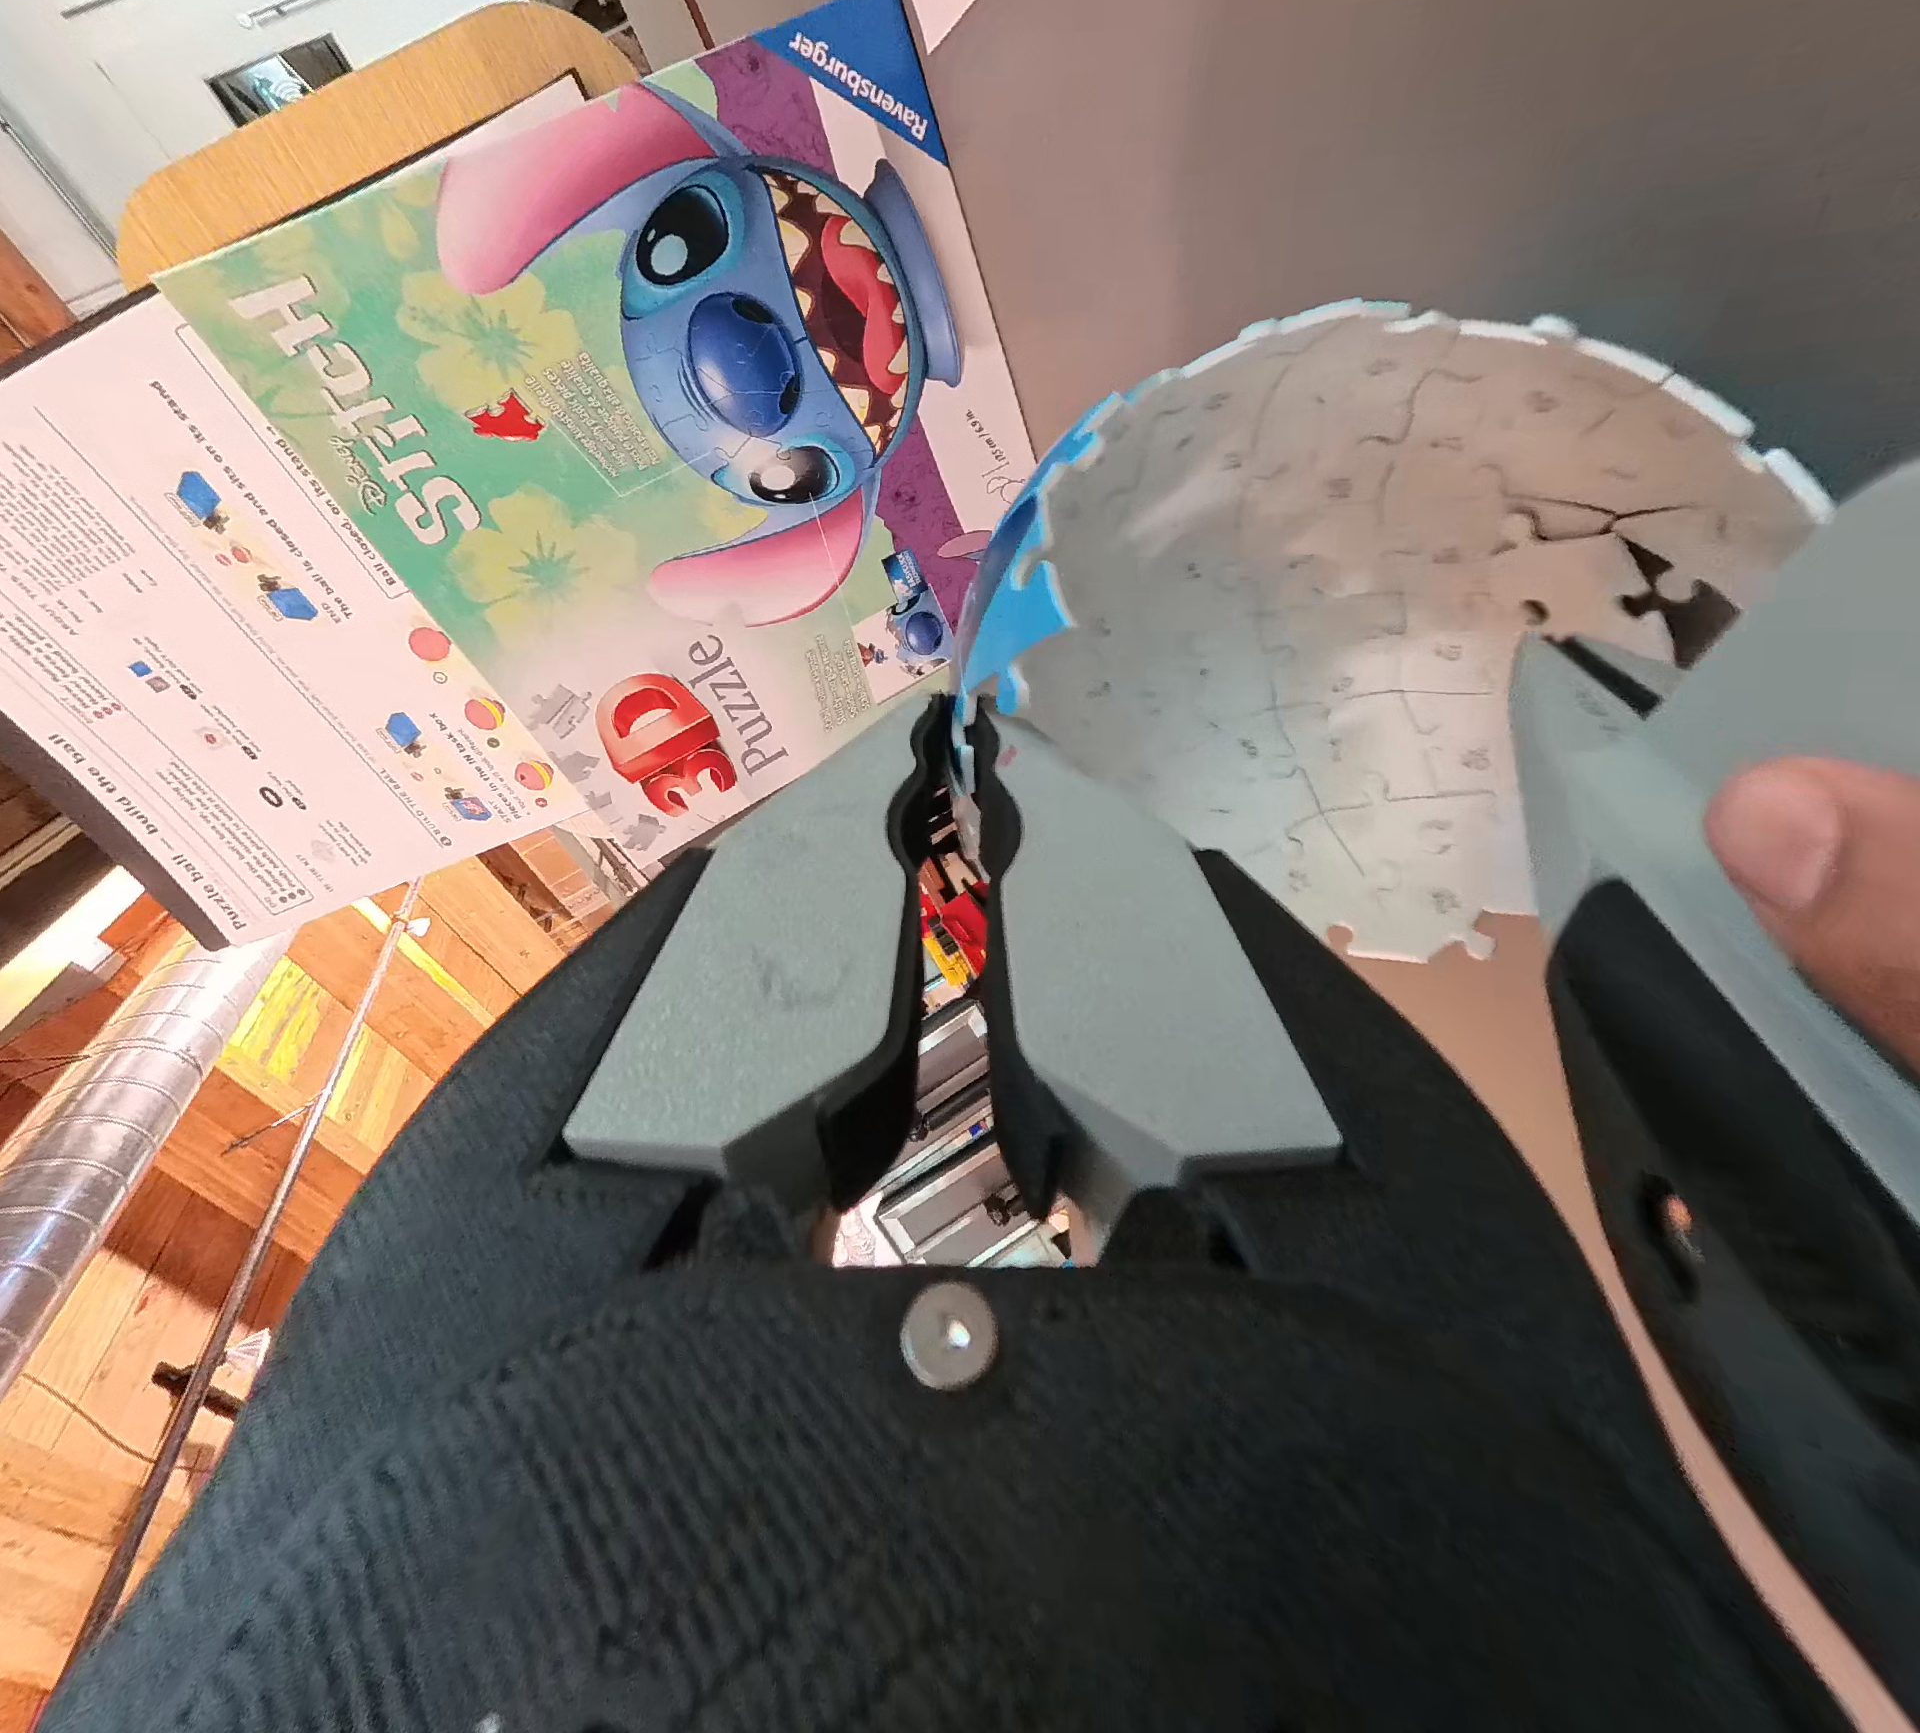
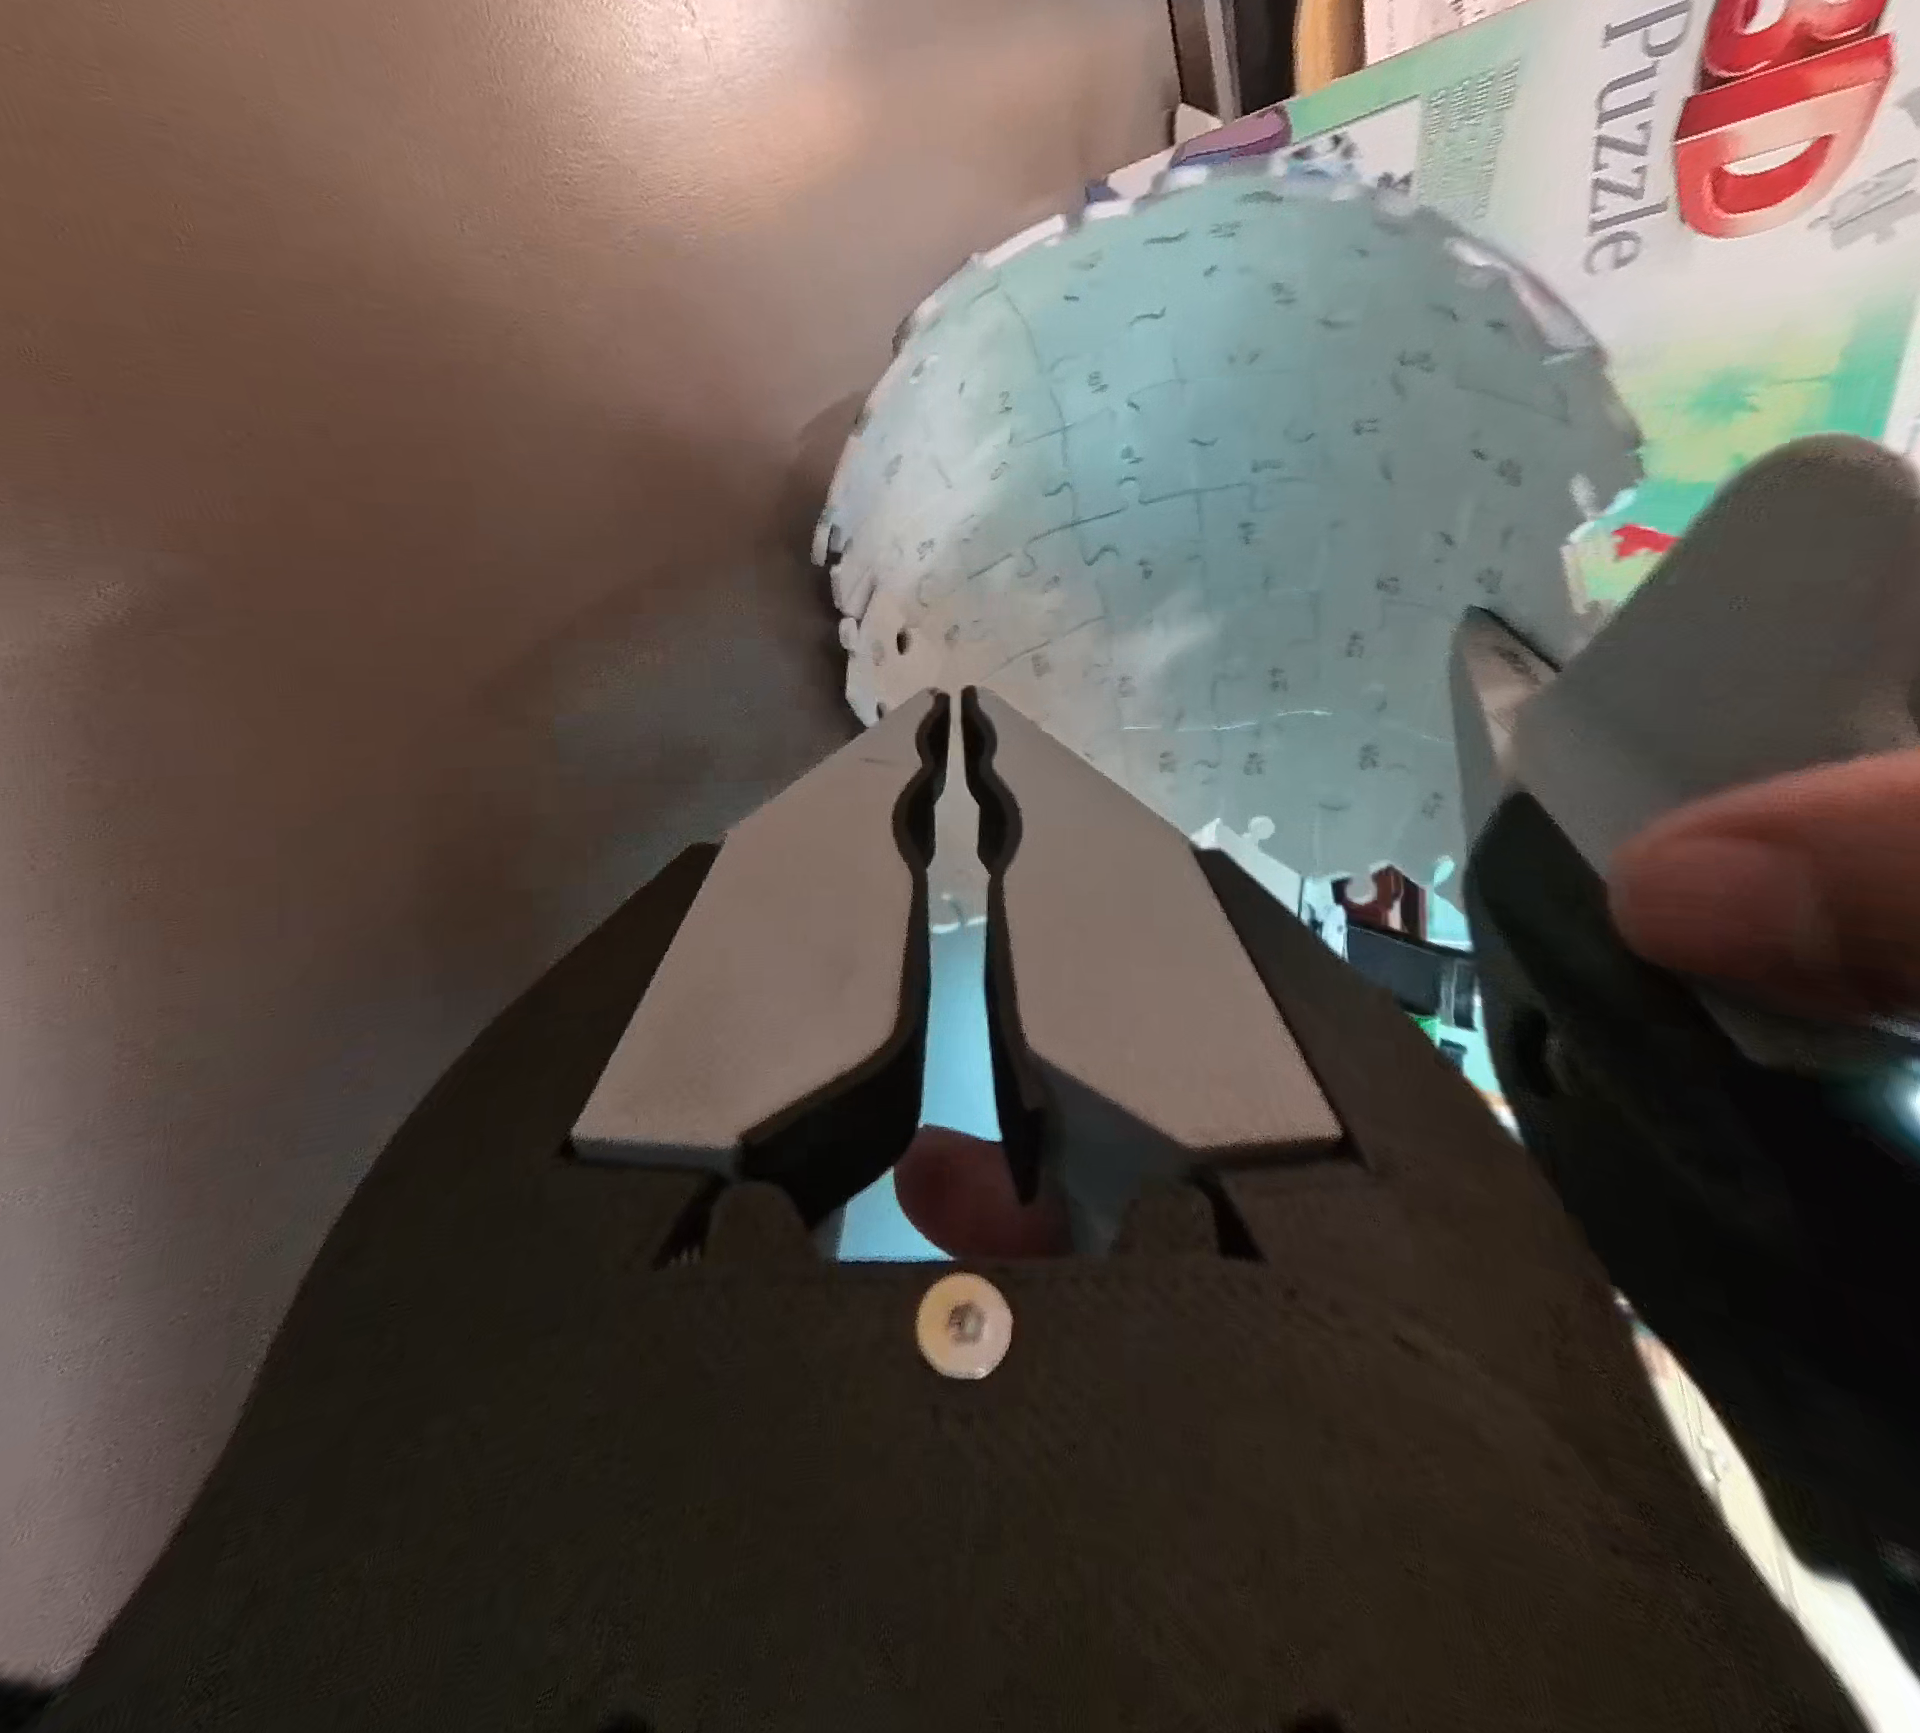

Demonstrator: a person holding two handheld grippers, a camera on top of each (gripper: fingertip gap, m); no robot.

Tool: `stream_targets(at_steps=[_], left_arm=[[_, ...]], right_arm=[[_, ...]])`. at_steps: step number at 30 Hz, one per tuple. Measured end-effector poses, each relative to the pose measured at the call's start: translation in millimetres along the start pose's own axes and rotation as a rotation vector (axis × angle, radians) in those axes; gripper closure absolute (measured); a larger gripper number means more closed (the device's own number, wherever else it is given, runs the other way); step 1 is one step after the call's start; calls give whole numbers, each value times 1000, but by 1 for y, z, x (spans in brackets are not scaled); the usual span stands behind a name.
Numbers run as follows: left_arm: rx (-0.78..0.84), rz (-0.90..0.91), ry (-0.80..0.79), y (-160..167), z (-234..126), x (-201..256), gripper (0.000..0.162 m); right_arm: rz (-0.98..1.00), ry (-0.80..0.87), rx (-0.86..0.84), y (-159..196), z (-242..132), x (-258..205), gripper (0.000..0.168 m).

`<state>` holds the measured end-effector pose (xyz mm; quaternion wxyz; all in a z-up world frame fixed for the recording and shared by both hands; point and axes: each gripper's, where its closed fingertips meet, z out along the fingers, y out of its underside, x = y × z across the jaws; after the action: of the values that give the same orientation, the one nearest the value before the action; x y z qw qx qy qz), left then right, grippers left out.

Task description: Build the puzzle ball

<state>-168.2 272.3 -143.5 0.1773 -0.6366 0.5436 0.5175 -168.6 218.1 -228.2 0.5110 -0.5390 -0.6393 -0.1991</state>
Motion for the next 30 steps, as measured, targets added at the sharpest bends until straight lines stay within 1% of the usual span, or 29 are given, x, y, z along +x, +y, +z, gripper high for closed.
stream_targets(at_steps=[1, 7, 10, 18, 23, 25, 28, 30], left_arm=[[0, 0, -1, 0, 0, 0, 162], [-7, 17, -29, 1, 0, 0, 161], [-8, 19, -29, 1, -1, 0, 161], [-7, 16, -23, 0, -3, 0, 161], [-7, 18, -36, 0, -4, 0, 161], [-3, 14, -37, 1, -5, 1, 161], [13, -15, -20, 3, -2, 0, 161], [27, -40, -15, 5, 1, -1, 161]], right_arm=[[1, -4, 13, -1, -5, -1, 168], [-18, -12, 150, -8, -38, -18, 157], [-23, -29, 132, 4, -43, -21, 149], [34, -68, 133, 32, -55, -20, 147], [101, -40, 210, 41, -62, -10, 147], [161, -55, 274, 43, -65, -6, 147], [269, -73, 494, 42, -86, 3, 143], [400, -92, 539, 53, -91, 13, 140]])
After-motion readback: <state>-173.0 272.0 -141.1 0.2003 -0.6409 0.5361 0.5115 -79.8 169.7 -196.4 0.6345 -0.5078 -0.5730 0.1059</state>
